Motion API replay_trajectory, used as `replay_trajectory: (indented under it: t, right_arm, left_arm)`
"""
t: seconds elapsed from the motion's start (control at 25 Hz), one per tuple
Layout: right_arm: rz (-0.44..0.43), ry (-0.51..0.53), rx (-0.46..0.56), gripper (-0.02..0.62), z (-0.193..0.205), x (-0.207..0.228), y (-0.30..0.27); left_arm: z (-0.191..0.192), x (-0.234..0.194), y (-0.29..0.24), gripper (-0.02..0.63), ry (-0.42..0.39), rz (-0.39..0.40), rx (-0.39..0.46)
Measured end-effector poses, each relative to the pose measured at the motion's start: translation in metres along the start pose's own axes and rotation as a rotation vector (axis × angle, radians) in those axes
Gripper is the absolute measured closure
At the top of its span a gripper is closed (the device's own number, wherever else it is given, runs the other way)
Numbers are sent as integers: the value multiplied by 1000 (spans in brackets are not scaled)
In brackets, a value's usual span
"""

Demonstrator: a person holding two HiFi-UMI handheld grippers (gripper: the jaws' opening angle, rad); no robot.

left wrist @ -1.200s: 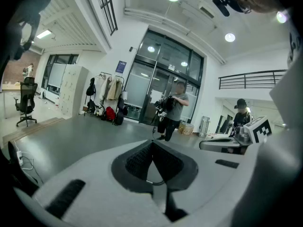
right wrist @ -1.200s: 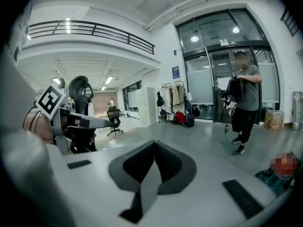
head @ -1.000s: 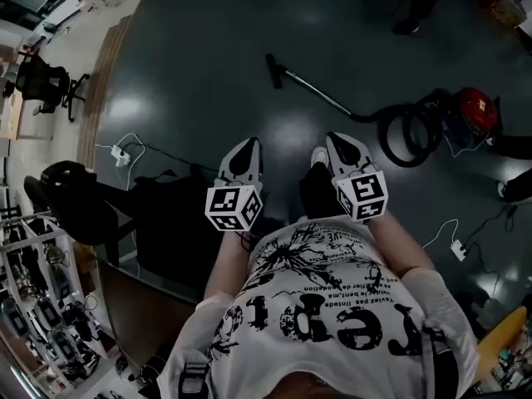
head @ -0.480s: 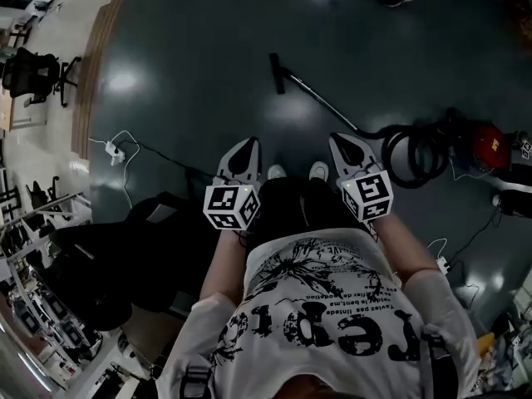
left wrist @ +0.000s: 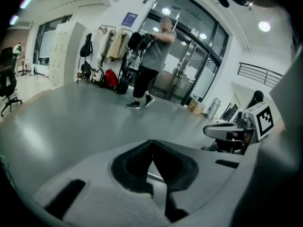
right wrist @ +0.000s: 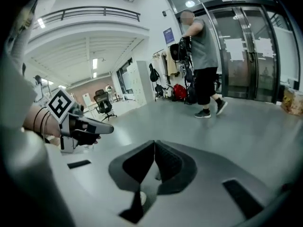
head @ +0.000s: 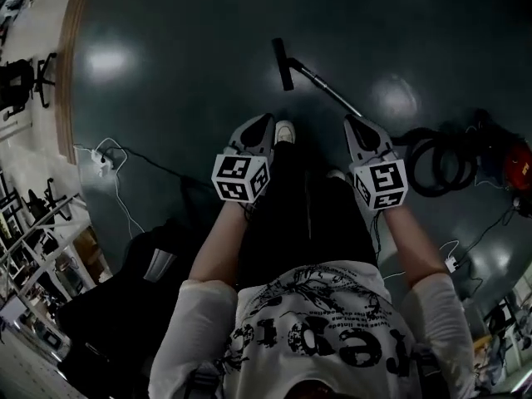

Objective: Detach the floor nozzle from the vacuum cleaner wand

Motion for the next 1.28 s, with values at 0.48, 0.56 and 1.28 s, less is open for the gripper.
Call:
replay_trajectory:
  t: [0.48, 0.56, 1.28]
  right_arm:
    - [-53, 126, -230, 591, 248, 161, -293]
    - [-71, 130, -288, 584, 279, 179, -325]
    - [-145, 425, -629, 400, 381, 210, -437]
  left_arm:
    - [231, -163, -313, 603, -33, 56, -127]
    - [265, -176, -345, 603, -6, 61, -163]
    - [363, -205, -415, 380, 70, 66, -282]
Point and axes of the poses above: the fingertips, and each gripper's own axes: y backward along the fingers, x to its right, z out of its underside, the point moved 10 cm from there along y, backward along the fingers, and after that the axes turned 7 degrees about -y, right-handed, at the moved point
